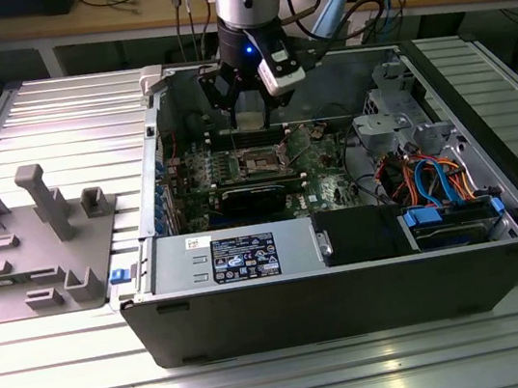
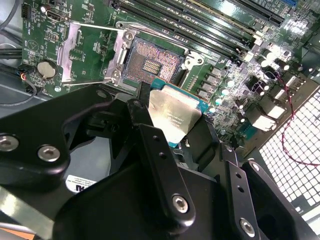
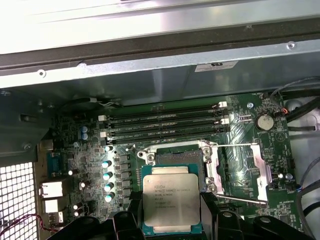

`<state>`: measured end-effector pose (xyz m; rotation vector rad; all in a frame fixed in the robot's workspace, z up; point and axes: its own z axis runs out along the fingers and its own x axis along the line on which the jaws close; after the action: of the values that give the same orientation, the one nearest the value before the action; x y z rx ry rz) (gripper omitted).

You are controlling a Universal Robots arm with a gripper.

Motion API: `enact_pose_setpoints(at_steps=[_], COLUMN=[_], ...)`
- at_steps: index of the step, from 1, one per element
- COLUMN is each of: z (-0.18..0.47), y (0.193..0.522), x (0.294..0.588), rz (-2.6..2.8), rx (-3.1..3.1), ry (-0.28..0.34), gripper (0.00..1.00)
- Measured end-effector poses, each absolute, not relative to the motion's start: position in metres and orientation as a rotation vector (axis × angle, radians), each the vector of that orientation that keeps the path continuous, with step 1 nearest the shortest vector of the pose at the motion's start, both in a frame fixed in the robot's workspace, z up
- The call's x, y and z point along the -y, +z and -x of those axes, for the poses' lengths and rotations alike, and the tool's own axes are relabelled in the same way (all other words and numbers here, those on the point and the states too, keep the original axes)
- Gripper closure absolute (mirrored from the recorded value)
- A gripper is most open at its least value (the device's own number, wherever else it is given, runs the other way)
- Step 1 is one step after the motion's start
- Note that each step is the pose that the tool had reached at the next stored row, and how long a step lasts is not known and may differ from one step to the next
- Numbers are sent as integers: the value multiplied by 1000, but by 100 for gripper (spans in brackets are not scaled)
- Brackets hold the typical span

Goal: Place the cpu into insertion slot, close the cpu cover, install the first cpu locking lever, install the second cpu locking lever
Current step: 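Place the cpu into insertion slot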

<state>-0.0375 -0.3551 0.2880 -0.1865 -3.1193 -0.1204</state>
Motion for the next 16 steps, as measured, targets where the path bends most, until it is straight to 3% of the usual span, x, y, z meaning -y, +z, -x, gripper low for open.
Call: enact_pose_setpoints(at_steps=[16], z=[37], y=[287], x=[355], rz=[212], rx=[3118], ry=[-120], gripper=[45])
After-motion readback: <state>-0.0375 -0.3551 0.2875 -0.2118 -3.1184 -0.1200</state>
